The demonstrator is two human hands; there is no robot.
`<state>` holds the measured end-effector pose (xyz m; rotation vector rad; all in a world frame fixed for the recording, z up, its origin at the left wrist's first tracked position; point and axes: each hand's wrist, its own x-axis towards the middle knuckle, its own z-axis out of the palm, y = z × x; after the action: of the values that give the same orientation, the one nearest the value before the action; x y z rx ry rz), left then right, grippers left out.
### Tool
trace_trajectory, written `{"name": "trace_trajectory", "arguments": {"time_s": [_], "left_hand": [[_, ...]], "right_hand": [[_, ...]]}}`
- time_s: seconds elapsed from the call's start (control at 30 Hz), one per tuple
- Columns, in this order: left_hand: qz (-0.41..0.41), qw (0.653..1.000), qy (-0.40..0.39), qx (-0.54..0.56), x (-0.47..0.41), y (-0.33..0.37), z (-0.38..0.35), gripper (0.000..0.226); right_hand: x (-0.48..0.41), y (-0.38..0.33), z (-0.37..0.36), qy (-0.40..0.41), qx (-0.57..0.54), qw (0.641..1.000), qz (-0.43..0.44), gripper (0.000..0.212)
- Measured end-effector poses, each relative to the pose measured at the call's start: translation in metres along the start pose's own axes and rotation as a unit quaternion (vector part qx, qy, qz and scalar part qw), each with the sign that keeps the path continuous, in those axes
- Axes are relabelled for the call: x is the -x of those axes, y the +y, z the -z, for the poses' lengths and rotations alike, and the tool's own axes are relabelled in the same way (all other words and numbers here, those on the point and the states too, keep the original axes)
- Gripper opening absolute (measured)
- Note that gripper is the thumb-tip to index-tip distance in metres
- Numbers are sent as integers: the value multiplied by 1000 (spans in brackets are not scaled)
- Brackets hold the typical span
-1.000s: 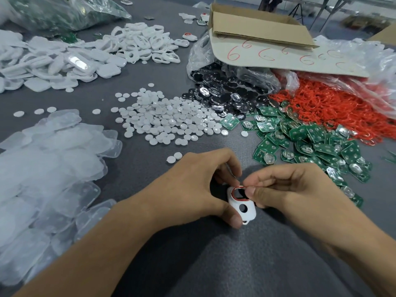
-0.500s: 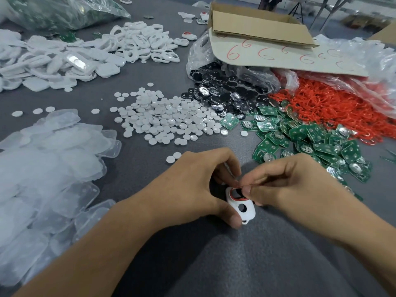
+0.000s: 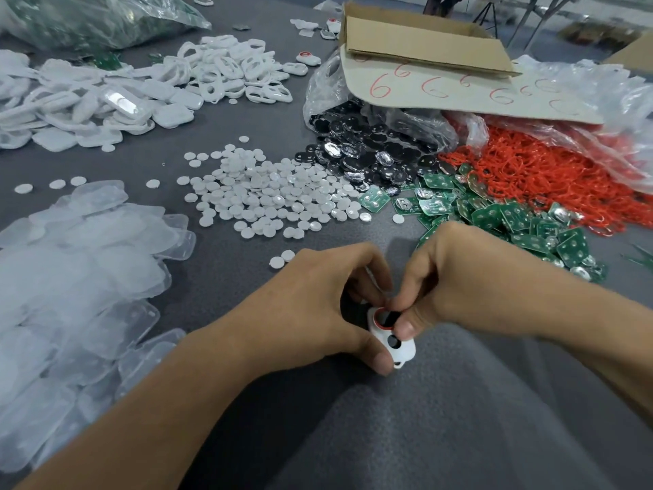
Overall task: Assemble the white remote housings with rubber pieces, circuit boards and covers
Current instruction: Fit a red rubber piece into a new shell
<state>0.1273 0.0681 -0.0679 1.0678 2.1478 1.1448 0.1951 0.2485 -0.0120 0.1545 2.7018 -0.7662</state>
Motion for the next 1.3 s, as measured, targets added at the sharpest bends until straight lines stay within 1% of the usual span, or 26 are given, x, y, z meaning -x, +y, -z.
{"name": "trace_trajectory", "arguments": {"time_s": [0.13,0.2,0.27,0.33,0.37,0.43,0.53,0.6,0.67,0.7,0.73,0.77,0.83,0.9,0.97,1.03,1.1,1.17,1.23,1.3], "left_hand": [[-2,1000,1,2,0,1,0,67],[-1,1000,3,0,-1,1,0,68],[2,1000,4,-7,-2,1,-1,68],[3,1000,4,-15,-1,3,-1,67],[2,1000,5,-20,0,4,-1,65],[-2,999,9,-42,1,7,-1,60],[-6,998,17,-63,5,11,-1,50],[-2,996,30,-78,7,15,-3,45],[8,992,38,-119,8,17,-7,41],[14,989,39,-139,8,19,-9,39],[18,987,38,-155,9,20,-11,38],[20,985,38,-170,9,21,-13,36],[20,980,37,-195,10,23,-15,33],[22,981,38,-187,11,24,-15,35],[26,986,37,-159,11,25,-13,36],[29,989,30,-140,10,24,-12,39],[31,993,24,-112,9,21,-11,42],[29,997,22,-69,10,19,-10,44],[22,998,21,-53,12,17,-10,43],[17,999,21,-44,13,15,-9,41]], "right_hand": [[-22,-7,9,-115,-70,987,-82,21],[-32,-10,10,-164,-63,977,-123,21],[-39,-13,11,-195,-59,966,-157,20],[-40,-15,11,-199,-72,962,-171,20],[-38,-15,11,-188,-72,965,-170,20],[-28,-11,9,-140,-86,974,-154,21],[-6,3,-1,-37,-150,982,-107,18],[14,14,-21,74,-121,989,-47,15],[33,19,-46,191,-73,979,15,11],[40,19,-56,232,-41,971,45,10],[43,20,-63,252,-16,965,65,11],[43,20,-64,255,-12,964,69,11],[36,21,-51,208,-57,976,32,14],[22,20,-29,103,-120,987,-11,15],[6,20,-11,6,-174,984,-38,11],[-4,21,-2,-34,-164,985,-31,12],[-10,24,0,-47,-145,988,3,13],[-11,27,0,-32,-124,990,64,15],[-8,34,-3,19,-76,988,133,17],[-3,40,-10,77,-35,979,185,15]]}}
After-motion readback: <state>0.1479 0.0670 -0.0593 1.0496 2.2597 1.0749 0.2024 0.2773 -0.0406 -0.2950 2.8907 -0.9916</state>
